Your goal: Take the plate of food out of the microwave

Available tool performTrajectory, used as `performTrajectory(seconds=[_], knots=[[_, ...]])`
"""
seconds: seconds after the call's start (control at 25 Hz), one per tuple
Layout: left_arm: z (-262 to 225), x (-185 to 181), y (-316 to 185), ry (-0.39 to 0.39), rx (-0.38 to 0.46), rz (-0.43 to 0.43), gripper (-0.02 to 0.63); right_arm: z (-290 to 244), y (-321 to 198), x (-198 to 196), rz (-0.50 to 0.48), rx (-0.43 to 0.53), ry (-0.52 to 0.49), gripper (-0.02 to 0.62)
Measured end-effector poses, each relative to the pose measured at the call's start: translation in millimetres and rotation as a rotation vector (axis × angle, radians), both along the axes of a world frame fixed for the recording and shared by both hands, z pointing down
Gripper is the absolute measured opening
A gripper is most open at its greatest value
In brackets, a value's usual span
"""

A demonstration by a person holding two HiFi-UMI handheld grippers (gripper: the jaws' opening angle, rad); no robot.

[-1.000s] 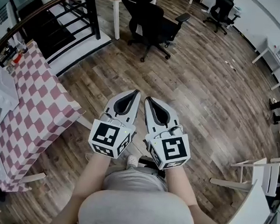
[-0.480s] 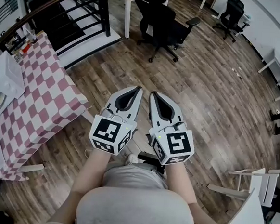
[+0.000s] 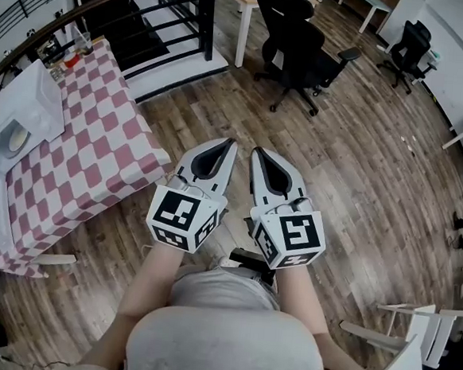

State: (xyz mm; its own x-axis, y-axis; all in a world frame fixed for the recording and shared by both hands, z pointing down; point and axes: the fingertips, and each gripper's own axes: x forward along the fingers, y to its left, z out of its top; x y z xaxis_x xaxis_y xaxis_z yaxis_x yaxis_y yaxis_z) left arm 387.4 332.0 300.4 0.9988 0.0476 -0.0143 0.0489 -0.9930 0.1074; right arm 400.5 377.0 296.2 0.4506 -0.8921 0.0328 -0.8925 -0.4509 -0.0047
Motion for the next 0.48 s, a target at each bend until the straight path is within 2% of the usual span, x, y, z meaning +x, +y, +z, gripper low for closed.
performTrajectory(seconds=[0.48], knots=[[-3.7,-47.7,-75.6,0.005,-0.003,-0.138,0.003,-2.8,-76.8,-40.2,-0.128,0.006,-0.001,0.026]])
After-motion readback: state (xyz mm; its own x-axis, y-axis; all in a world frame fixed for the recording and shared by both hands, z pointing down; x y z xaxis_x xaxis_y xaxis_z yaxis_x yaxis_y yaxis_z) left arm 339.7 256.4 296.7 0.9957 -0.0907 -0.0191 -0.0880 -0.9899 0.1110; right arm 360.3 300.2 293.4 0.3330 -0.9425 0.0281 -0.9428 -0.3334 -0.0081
